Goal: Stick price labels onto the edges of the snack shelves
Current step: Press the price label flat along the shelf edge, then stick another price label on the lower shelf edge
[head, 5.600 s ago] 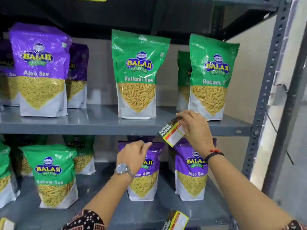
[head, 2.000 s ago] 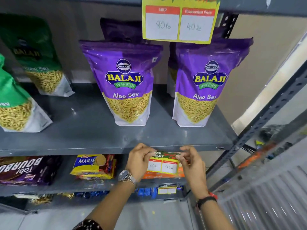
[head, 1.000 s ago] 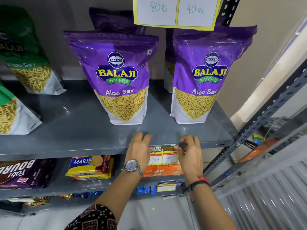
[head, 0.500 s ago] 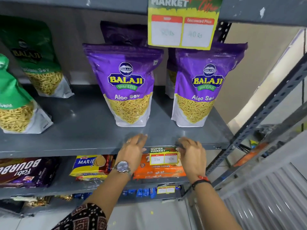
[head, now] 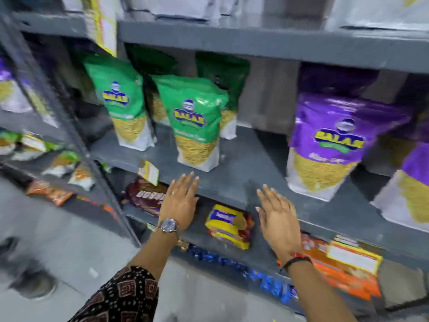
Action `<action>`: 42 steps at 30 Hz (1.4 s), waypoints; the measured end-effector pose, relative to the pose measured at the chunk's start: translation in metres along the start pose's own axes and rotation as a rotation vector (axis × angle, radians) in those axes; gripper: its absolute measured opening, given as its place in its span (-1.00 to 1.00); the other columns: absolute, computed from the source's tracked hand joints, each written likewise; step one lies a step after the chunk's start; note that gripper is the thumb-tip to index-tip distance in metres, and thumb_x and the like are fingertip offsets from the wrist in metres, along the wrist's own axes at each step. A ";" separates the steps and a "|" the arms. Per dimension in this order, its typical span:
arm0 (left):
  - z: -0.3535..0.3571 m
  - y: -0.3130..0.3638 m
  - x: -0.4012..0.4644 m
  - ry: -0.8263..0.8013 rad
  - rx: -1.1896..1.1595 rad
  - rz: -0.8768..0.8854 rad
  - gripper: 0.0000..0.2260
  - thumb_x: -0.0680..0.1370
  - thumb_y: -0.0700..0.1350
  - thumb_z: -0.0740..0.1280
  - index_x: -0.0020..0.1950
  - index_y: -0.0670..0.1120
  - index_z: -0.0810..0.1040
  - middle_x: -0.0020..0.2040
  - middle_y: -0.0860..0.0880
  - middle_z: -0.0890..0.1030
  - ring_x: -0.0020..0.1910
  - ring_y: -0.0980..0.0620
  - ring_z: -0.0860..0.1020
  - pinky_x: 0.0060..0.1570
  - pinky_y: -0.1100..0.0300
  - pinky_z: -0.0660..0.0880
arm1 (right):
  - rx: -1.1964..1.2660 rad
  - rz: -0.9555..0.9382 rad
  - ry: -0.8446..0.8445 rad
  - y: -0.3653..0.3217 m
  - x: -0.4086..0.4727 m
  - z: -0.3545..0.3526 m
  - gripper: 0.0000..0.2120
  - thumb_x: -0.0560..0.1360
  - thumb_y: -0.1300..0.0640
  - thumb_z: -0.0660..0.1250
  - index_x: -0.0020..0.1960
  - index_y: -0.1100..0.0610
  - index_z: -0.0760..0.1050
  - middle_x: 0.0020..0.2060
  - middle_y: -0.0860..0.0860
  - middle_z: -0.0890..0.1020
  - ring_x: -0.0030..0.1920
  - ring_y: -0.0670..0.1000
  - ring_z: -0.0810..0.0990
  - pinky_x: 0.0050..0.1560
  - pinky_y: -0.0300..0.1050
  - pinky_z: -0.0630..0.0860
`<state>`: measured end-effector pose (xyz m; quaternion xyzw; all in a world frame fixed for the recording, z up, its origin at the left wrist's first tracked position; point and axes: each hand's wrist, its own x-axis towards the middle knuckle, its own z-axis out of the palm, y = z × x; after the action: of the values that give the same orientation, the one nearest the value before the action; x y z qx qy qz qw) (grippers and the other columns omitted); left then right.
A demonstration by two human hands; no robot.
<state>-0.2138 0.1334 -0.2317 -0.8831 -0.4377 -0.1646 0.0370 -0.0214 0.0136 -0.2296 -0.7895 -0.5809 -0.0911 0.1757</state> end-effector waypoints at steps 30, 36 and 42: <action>0.073 -0.222 0.067 0.048 -1.169 -0.935 -0.59 0.35 -0.48 0.35 -0.46 -0.03 0.31 -0.51 -0.01 0.37 -0.46 0.13 0.37 -0.47 0.54 0.34 | 0.298 -0.043 -0.059 -0.277 0.162 0.120 -0.73 0.22 0.51 0.36 -0.23 0.19 0.47 -0.27 0.17 0.60 -0.35 0.22 0.57 -0.41 -0.13 0.47; 0.064 -0.237 0.065 -0.006 -0.937 -0.529 -0.84 0.39 -0.38 0.37 -0.33 -0.17 0.53 -0.44 -0.10 0.50 -0.40 0.00 0.45 -0.41 0.41 0.34 | 0.476 0.171 0.027 -0.269 0.125 0.126 -0.85 0.45 0.41 0.25 -0.15 0.18 0.46 -0.19 0.11 0.55 -0.27 0.10 0.54 -0.34 -0.20 0.49; 0.047 -0.260 0.075 -0.042 -0.695 -0.151 -0.91 0.39 -0.40 0.35 -0.31 -0.30 0.53 -0.34 -0.12 0.50 -0.35 -0.05 0.47 -0.28 0.23 0.38 | 0.537 0.392 -0.061 -0.267 0.123 0.139 -0.90 0.46 0.32 0.28 -0.19 0.17 0.49 -0.20 0.13 0.64 -0.25 0.04 0.53 -0.34 -0.17 0.45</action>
<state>-0.3632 0.3599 -0.2723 -0.8113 -0.4205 -0.2877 -0.2867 -0.2457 0.2458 -0.2691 -0.8140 -0.4263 0.1246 0.3744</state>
